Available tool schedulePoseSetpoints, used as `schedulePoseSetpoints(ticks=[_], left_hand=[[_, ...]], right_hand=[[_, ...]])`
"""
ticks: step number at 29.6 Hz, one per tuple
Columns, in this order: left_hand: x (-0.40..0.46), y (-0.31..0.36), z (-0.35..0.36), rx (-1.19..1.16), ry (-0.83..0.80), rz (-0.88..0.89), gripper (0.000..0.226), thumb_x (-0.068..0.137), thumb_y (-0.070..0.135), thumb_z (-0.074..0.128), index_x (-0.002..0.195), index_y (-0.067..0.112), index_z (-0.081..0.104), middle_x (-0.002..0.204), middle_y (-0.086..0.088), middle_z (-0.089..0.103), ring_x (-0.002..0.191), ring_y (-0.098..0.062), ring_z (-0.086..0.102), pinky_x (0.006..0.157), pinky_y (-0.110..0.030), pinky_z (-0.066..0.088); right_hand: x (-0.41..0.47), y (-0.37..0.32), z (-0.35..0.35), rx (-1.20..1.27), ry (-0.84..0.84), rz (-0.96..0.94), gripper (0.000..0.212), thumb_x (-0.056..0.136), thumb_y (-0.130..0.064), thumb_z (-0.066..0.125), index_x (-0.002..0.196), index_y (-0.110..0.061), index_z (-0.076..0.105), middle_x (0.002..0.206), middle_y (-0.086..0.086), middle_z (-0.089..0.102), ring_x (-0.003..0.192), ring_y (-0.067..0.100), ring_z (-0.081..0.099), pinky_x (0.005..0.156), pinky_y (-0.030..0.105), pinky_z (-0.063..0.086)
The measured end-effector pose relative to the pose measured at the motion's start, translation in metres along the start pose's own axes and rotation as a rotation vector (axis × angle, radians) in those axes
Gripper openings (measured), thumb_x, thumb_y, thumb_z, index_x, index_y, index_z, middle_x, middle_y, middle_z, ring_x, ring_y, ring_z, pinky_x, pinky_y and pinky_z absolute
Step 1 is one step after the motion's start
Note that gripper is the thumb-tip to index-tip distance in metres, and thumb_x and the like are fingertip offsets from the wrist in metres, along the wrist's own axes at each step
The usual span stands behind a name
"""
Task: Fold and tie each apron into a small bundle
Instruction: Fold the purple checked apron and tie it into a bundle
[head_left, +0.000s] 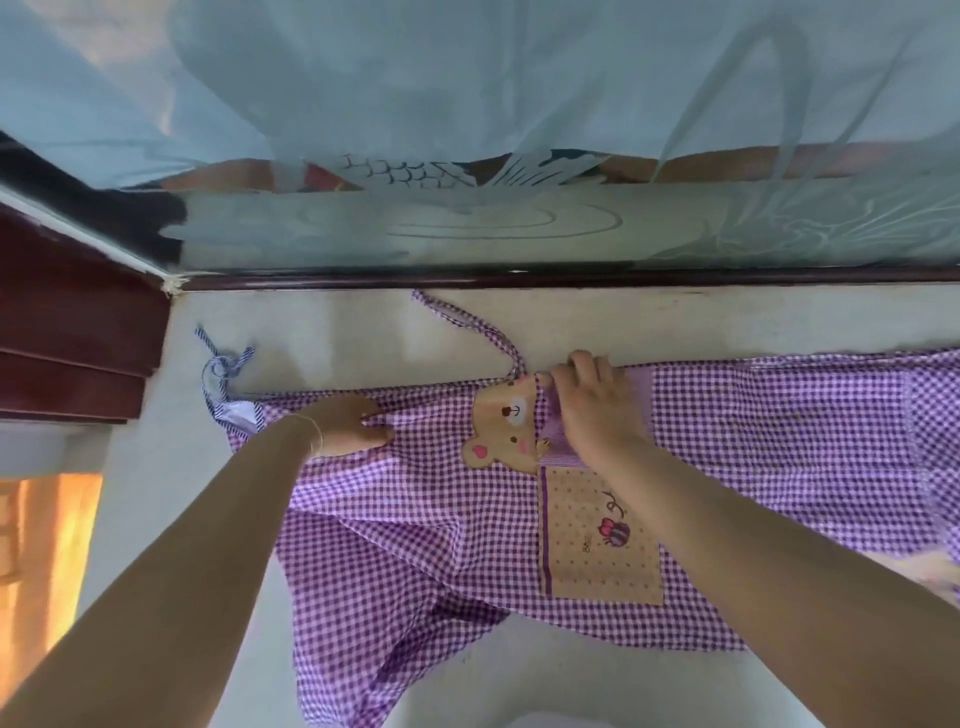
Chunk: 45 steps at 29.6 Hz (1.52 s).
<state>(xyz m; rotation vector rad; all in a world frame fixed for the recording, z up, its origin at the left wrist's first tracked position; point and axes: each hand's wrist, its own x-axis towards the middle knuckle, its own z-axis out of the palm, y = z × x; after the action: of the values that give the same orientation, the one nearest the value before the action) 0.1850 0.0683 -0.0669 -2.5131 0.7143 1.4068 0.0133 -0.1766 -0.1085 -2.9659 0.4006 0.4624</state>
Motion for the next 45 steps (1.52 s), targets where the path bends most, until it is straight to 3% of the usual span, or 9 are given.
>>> schedulePoseSetpoints(ticks=[6,15,21,26,32,35,40,43,45], left_hand=[[-0.014,-0.015,-0.009,-0.083,-0.148,0.047,0.090,0.078,0.074,0.051,0.144,0.016,0.038,0.142,-0.002,0.048,0.128,-0.023,0.046,0.110,-0.037,0.033],[-0.044,-0.078,-0.014,-0.025,-0.053,0.021,0.044,0.099,0.048,0.032,0.093,0.011,0.055,0.078,0.001,0.055,0.069,-0.013,0.050,0.077,-0.023,0.042],[-0.043,-0.090,-0.012,-0.355,0.066,0.057,0.050,0.097,0.051,0.033,0.130,0.020,0.054,0.108,0.001,0.051,0.101,-0.023,0.052,0.090,-0.029,0.035],[-0.018,-0.112,-0.007,-0.258,0.177,-0.047,0.055,0.088,0.060,0.045,0.065,0.011,0.046,0.058,-0.003,0.042,0.056,-0.018,0.041,0.057,-0.028,0.033],[0.004,-0.122,0.015,-0.081,0.600,-0.266,0.028,0.092,0.049,0.053,0.095,0.024,0.065,0.095,-0.002,0.068,0.090,-0.026,0.062,0.080,-0.033,0.043],[0.000,-0.117,0.038,-0.596,0.887,-0.402,0.023,0.090,0.034,0.059,0.107,0.021,0.064,0.114,-0.008,0.062,0.108,-0.032,0.054,0.093,-0.041,0.039],[-0.028,-0.102,0.098,-1.247,0.755,-0.557,0.071,0.090,0.051,0.054,0.145,0.016,0.027,0.147,-0.014,0.030,0.133,-0.033,0.032,0.110,-0.050,0.028],[-0.053,-0.088,0.125,-1.483,0.646,-0.485,0.079,0.088,0.049,0.059,0.146,0.011,0.021,0.130,-0.003,0.045,0.117,-0.025,0.048,0.104,-0.044,0.037],[-0.070,-0.074,0.140,-1.584,0.506,-0.386,0.058,0.089,0.043,0.061,0.131,0.010,0.041,0.113,-0.003,0.054,0.104,-0.022,0.055,0.101,-0.044,0.041]], right_hand=[[-0.005,-0.024,0.010,0.374,-0.135,0.133,0.063,0.089,-0.019,0.061,0.142,-0.030,0.029,0.138,0.006,0.028,0.126,0.027,0.038,0.093,0.041,0.047],[0.002,-0.041,-0.004,0.406,-0.220,0.274,0.066,0.085,-0.015,0.065,0.140,-0.031,0.033,0.138,0.008,0.030,0.125,0.028,0.036,0.093,0.041,0.042],[0.007,-0.047,-0.007,0.397,-0.241,0.313,0.073,0.079,-0.012,0.072,0.138,-0.030,0.034,0.138,0.008,0.030,0.124,0.029,0.040,0.094,0.043,0.044],[0.007,-0.050,-0.002,0.429,-0.206,0.341,0.067,0.082,-0.013,0.069,0.137,-0.030,0.036,0.137,0.009,0.032,0.119,0.031,0.047,0.094,0.045,0.048],[0.005,-0.048,0.004,0.479,-0.163,0.339,0.065,0.082,-0.017,0.070,0.137,-0.032,0.039,0.139,0.008,0.029,0.122,0.031,0.045,0.095,0.045,0.048],[0.005,-0.050,0.005,0.447,-0.172,0.329,0.066,0.082,-0.015,0.069,0.138,-0.031,0.037,0.140,0.009,0.028,0.117,0.030,0.049,0.090,0.041,0.049],[-0.002,-0.059,0.000,0.636,-0.057,0.366,0.049,0.091,-0.018,0.061,0.135,-0.024,0.040,0.134,0.008,0.040,0.106,0.027,0.057,0.085,0.039,0.053],[-0.026,-0.085,-0.001,0.589,0.155,-0.020,0.031,0.097,-0.031,0.049,0.123,-0.015,0.050,0.127,0.006,0.052,0.089,0.019,0.063,0.064,0.030,0.053],[-0.044,-0.104,0.000,0.529,0.180,-0.324,0.034,0.097,-0.038,0.046,0.118,-0.013,0.057,0.121,0.003,0.057,0.092,0.016,0.062,0.071,0.032,0.055]])
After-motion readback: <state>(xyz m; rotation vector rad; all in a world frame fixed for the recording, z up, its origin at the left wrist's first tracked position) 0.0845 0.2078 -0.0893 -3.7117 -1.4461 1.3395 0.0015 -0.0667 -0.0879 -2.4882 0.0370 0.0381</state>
